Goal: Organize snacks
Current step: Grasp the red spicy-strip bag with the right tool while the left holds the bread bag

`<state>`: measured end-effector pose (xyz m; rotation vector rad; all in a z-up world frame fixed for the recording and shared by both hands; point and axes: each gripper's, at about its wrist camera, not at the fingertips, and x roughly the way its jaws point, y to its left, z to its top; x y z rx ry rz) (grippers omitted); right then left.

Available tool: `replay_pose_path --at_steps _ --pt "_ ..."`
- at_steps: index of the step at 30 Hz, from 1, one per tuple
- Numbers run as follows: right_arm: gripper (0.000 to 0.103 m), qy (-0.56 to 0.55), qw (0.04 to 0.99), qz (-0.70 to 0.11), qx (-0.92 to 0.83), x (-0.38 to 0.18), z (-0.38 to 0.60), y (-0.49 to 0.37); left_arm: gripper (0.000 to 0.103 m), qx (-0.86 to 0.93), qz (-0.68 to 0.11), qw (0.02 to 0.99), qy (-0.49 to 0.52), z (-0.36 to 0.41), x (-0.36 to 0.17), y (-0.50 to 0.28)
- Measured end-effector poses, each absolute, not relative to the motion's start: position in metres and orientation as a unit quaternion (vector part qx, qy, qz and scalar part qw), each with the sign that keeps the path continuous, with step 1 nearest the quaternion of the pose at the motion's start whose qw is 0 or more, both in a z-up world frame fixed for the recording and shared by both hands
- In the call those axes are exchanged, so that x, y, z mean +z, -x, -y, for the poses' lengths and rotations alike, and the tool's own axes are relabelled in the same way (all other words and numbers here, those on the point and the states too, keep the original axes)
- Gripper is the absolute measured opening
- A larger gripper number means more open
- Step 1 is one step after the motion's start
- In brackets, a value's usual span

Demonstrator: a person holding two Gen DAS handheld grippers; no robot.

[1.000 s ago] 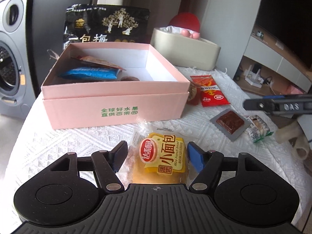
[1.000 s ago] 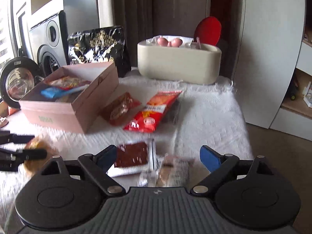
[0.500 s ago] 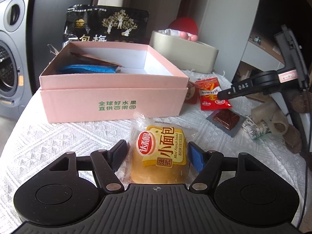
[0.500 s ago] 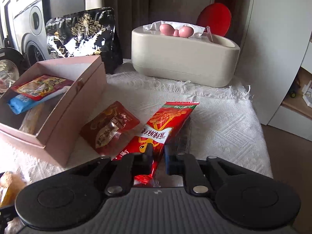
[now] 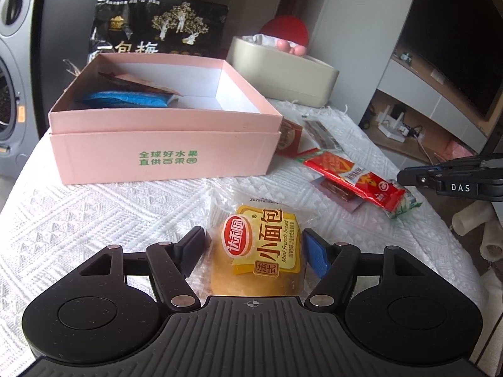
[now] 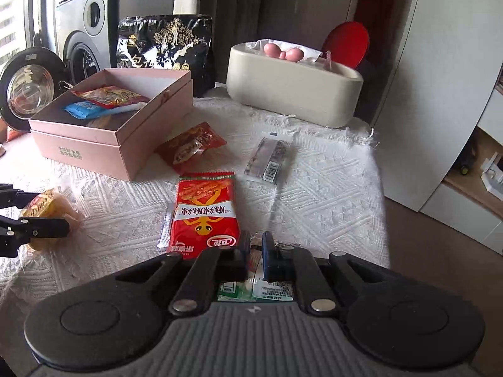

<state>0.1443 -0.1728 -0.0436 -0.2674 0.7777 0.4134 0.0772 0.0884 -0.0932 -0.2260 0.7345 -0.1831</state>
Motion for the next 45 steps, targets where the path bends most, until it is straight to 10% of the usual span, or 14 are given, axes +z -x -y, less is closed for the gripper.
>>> replay_pose_path --at_steps 5,26,45 --pt "0.071 0.103 0.902 -0.353 0.227 -0.046 0.158 -0.145 0.073 -0.082 -0.365 0.923 0.087 -0.079 -0.093 -0.075" --pt "0.056 0.092 0.877 -0.398 0.254 -0.06 0.15 -0.112 0.072 -0.117 -0.365 0.923 0.036 -0.072 -0.066 -0.048" --pt "0.087 0.081 0.875 -0.391 0.273 -0.077 0.163 -0.065 0.07 -0.117 -0.398 0.907 0.073 -0.074 -0.082 -0.059"
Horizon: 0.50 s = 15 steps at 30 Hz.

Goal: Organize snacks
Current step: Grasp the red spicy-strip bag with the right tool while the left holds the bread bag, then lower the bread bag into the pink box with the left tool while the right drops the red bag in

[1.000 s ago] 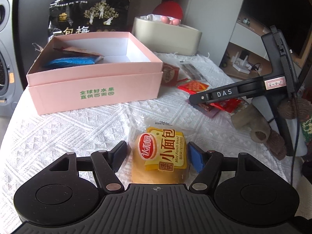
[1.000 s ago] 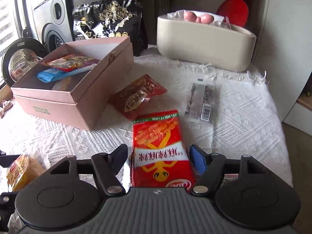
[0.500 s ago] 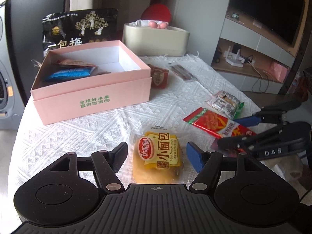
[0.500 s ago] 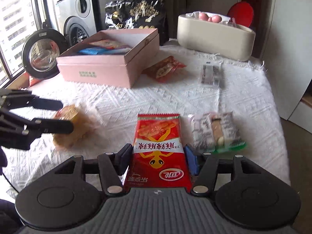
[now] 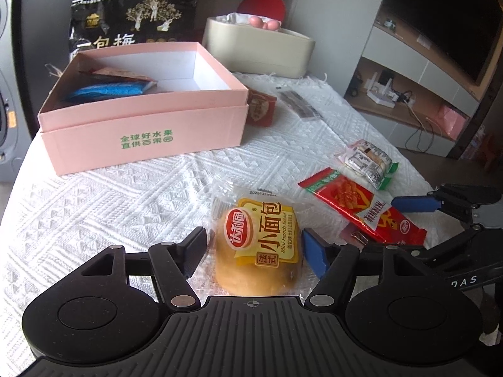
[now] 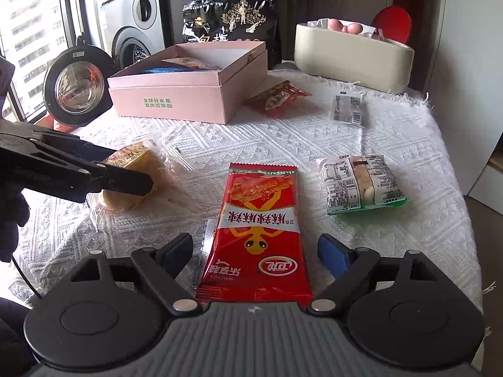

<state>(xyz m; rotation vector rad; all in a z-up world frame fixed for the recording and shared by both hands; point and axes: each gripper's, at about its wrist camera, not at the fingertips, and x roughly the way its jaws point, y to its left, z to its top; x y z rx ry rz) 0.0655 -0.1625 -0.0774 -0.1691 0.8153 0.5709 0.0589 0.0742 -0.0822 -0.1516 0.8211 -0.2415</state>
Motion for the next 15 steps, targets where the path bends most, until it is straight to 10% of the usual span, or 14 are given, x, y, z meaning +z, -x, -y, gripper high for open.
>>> replay_pose_path --at_steps 9,15 --pt "0.086 0.011 0.868 -0.42 0.263 -0.075 0.164 -0.096 0.061 -0.119 -0.395 0.908 0.069 -0.071 -0.075 -0.052" --pt "0.049 0.066 0.867 -0.417 0.266 -0.071 0.149 -0.088 0.06 -0.124 -0.403 0.906 0.043 -0.064 -0.069 -0.036"
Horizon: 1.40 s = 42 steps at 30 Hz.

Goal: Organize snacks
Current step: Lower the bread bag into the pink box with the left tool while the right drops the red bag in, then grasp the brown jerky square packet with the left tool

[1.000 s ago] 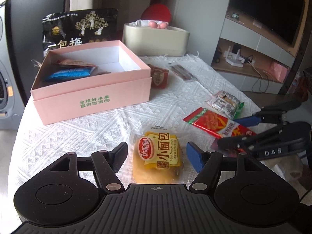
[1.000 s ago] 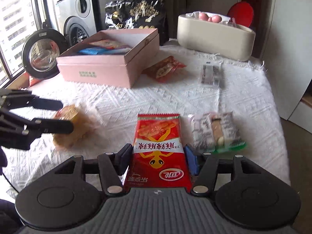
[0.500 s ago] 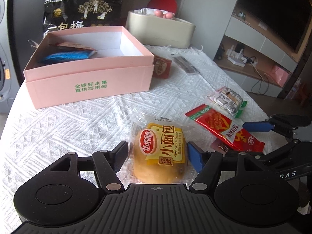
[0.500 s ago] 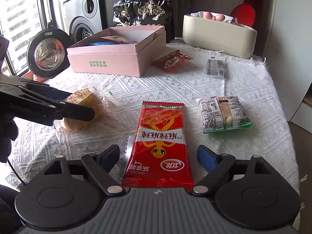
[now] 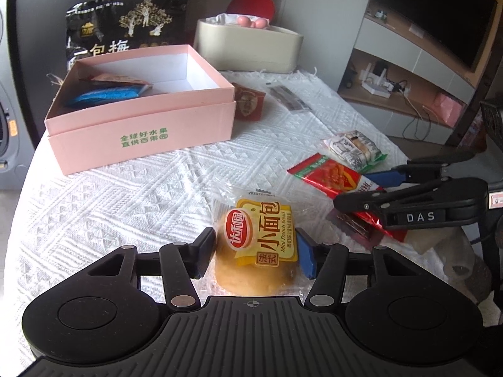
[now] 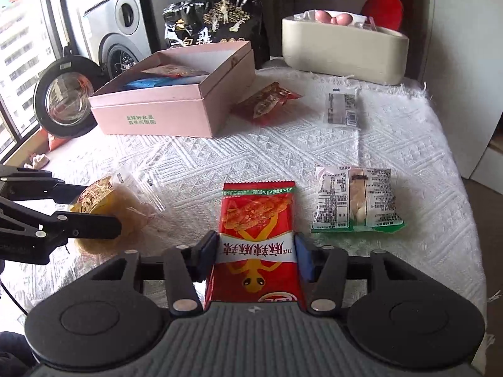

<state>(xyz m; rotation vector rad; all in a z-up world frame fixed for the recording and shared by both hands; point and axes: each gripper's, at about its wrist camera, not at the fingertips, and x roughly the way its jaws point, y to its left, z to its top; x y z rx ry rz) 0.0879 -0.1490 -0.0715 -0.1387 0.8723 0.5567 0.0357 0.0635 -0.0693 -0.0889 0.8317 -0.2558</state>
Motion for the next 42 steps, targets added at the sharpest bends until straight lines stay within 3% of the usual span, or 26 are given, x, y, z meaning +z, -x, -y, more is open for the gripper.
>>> replay_pose_path --at_steps 9,13,17,24,28,33,42 --pt "0.048 0.057 0.889 -0.339 0.302 -0.011 0.159 -0.066 0.059 -0.108 -0.333 0.936 0.044 -0.083 -0.012 -0.03" --pt "0.048 0.053 0.905 -0.296 0.301 0.015 0.158 -0.067 0.059 -0.063 -0.257 0.962 0.064 -0.108 0.038 -0.068" --pt "0.048 0.046 0.912 -0.283 0.293 0.023 0.156 -0.074 0.06 -0.047 -0.229 0.966 0.114 -0.125 0.061 -0.127" --pt "0.048 0.048 0.912 -0.304 0.273 0.014 0.16 -0.087 0.059 -0.024 -0.284 0.944 0.165 -0.14 -0.002 -0.185" --pt "0.048 0.046 0.91 -0.314 0.265 0.014 0.154 -0.102 0.059 -0.011 -0.271 0.942 0.199 -0.16 -0.01 -0.173" --pt "0.048 0.044 0.911 -0.304 0.274 0.023 0.129 -0.123 0.059 0.01 -0.298 0.943 0.146 -0.153 -0.006 -0.128" --pt "0.048 -0.001 0.891 -0.325 0.316 0.044 0.029 -0.204 0.059 0.01 -0.377 0.921 0.1 -0.126 -0.052 -0.073"
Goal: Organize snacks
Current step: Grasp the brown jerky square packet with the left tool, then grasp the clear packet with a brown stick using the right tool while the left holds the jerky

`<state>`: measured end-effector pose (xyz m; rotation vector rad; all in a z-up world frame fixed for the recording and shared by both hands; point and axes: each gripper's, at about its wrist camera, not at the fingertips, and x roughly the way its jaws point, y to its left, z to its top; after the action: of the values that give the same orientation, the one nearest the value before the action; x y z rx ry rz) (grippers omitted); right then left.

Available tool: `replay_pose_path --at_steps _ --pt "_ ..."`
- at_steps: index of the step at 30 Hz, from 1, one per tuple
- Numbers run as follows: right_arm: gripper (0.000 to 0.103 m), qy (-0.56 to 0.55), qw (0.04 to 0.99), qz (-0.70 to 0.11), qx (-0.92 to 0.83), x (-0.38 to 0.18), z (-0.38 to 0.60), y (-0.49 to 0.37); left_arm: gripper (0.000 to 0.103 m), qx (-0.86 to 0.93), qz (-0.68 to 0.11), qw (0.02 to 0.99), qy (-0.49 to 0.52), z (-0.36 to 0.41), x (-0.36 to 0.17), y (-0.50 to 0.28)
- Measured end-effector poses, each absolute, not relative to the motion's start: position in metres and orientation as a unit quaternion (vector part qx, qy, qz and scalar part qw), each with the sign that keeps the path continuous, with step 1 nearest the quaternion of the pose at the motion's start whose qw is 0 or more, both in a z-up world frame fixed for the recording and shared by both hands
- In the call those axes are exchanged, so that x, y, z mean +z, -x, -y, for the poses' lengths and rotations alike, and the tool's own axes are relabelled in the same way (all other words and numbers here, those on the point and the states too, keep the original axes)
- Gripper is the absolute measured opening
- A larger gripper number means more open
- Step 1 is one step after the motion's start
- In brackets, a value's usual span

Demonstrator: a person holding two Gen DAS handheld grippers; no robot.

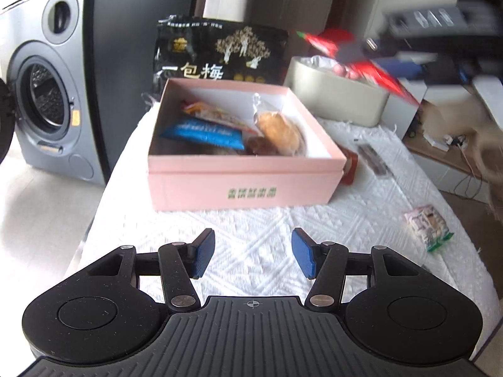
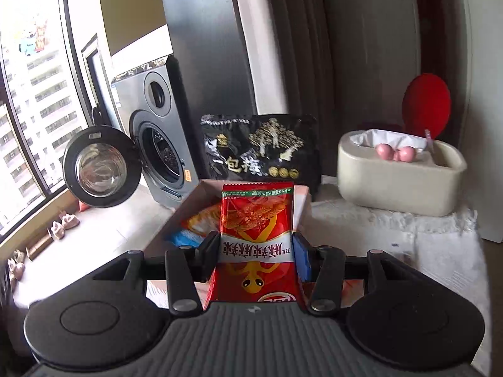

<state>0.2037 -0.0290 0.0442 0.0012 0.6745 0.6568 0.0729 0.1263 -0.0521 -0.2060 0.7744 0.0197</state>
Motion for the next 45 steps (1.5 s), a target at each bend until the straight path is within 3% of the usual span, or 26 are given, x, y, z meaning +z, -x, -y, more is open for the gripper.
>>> replay_pose_path --at_steps 1,4,12,22,29,34,45 --pt "0.05 0.0 0.894 -0.32 0.313 0.045 0.017 -0.212 0.059 0.014 -0.382 0.919 0.099 -0.126 -0.056 -0.07" --pt "0.069 0.018 0.893 -0.328 0.309 0.04 -0.015 -0.232 0.059 0.017 -0.393 0.914 0.098 -0.126 -0.063 -0.067" --pt "0.07 0.051 0.887 -0.352 0.293 0.005 0.05 -0.193 0.059 -0.018 -0.393 0.91 0.133 -0.125 -0.076 -0.063" --pt "0.074 0.049 0.912 -0.382 0.14 -0.066 0.202 -0.113 0.058 -0.13 -0.403 0.901 0.099 -0.044 -0.081 -0.074" --pt "0.076 -0.002 0.918 -0.38 0.116 -0.093 0.231 -0.106 0.058 -0.247 -0.39 0.887 -0.023 0.04 -0.077 -0.064" --pt "0.078 -0.051 0.921 -0.367 0.123 -0.094 0.246 -0.105 0.059 -0.23 -0.373 0.89 -0.122 0.072 -0.088 -0.068" --pt "0.082 -0.073 0.92 -0.361 0.132 -0.095 0.249 -0.104 0.062 -0.159 -0.382 0.901 -0.13 0.042 -0.088 -0.091"
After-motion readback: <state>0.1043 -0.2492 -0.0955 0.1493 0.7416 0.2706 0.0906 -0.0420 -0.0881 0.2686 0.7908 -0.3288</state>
